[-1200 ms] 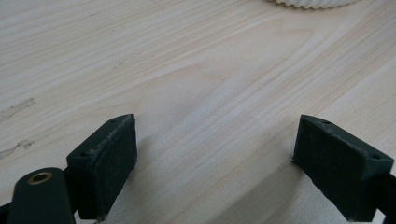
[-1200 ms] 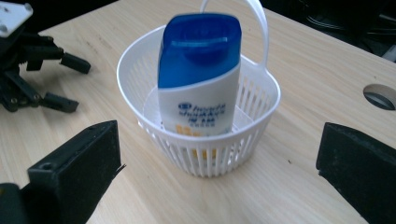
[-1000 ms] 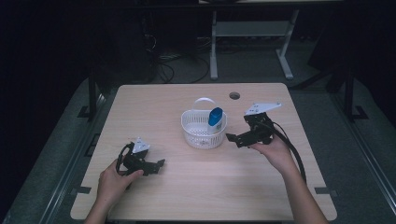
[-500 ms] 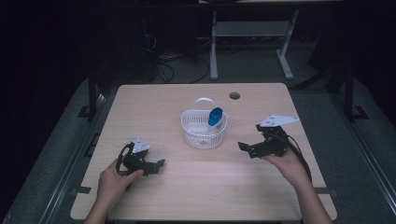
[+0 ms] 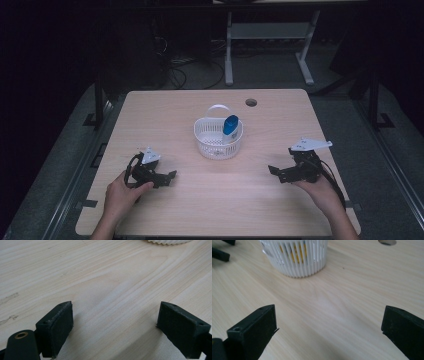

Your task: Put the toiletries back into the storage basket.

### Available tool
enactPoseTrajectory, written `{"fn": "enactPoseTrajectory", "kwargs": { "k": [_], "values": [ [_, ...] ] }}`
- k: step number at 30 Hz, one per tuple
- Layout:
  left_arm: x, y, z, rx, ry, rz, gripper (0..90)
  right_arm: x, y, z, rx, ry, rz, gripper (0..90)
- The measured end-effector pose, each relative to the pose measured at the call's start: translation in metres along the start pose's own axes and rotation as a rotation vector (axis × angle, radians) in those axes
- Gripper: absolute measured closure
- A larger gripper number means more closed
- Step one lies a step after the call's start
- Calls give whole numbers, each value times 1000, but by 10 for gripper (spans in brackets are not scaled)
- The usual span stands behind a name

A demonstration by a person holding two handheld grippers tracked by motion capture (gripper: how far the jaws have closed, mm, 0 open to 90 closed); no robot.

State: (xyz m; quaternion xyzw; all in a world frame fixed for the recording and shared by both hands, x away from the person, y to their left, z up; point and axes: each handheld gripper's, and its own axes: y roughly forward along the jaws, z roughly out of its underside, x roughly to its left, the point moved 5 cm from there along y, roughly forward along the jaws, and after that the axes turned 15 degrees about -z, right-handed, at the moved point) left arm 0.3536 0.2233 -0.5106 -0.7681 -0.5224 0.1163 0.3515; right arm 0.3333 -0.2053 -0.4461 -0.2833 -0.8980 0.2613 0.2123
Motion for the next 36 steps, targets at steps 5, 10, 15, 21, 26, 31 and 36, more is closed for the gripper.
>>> {"fn": "enactPoseTrajectory", "kwargs": {
  "k": [5, 10, 15, 21, 26, 31, 36],
  "values": [
    [0, 0, 0, 0, 1, 0, 129, -4, -4, 18, 22, 22, 13, 0],
    [0, 0, 0, 1, 3, -1, 129, -9, -5, 36, 38, 50, 28, 0],
    [0, 0, 0, -1, 0, -1, 129, -13, -2, 54, 59, 67, 47, 0],
    [0, 0, 0, -1, 0, -1, 129, -19, 2, 67, 94, 57, 86, 0],
    [0, 0, 0, -1, -1, -1, 129, -23, 5, 75, 108, 70, 84, 0],
    [0, 0, 0, -1, -1, -1, 129, -24, 8, 79, 126, 65, 97, 0],
    [0, 0, 0, 0, 0, -1, 129, -26, 7, 81, 100, 59, 99, 0]
  ]
}}
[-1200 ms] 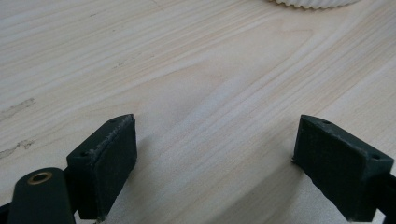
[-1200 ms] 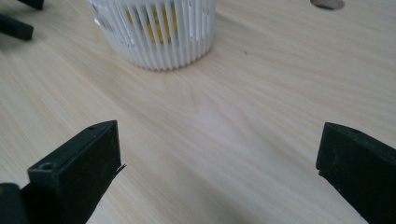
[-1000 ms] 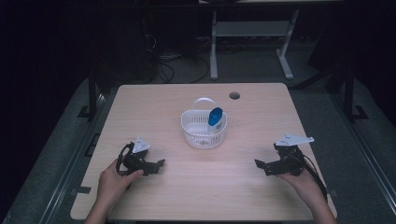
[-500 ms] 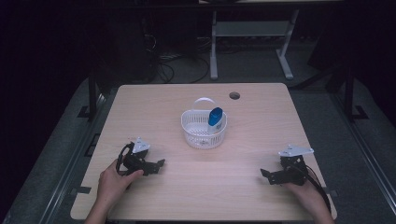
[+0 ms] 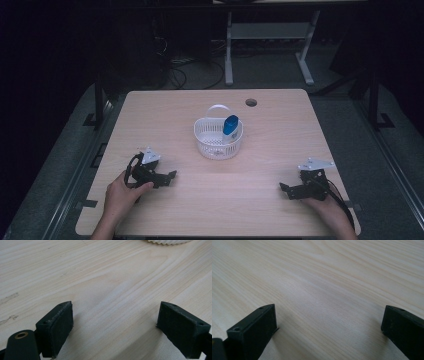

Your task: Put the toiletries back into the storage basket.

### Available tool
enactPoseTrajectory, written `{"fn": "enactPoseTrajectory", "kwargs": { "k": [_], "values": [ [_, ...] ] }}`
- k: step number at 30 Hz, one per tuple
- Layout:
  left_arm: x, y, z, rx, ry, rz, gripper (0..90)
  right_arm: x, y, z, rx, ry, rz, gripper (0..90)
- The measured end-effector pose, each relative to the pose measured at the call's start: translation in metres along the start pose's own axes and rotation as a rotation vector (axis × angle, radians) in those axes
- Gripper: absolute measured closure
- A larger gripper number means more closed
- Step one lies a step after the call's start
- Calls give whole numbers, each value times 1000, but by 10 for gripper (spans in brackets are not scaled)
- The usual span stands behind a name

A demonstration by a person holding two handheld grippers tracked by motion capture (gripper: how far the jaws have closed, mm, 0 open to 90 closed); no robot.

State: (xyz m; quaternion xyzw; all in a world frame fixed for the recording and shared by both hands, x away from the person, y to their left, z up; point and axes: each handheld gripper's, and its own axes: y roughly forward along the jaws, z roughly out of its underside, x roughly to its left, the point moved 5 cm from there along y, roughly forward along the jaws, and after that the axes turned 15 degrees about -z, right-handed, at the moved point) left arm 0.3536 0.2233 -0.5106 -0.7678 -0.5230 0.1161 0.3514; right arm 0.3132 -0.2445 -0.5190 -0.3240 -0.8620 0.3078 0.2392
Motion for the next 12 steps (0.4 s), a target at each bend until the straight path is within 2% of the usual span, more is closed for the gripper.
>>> {"fn": "enactPoseTrajectory", "kwargs": {
  "k": [3, 12],
  "values": [
    [0, 0, 0, 0, 0, 0, 129, -2, 0, 0, -6, 12, 15, 0],
    [0, 0, 0, 0, 0, 0, 129, -3, 0, -1, -8, 16, 19, 0]
  ]
}}
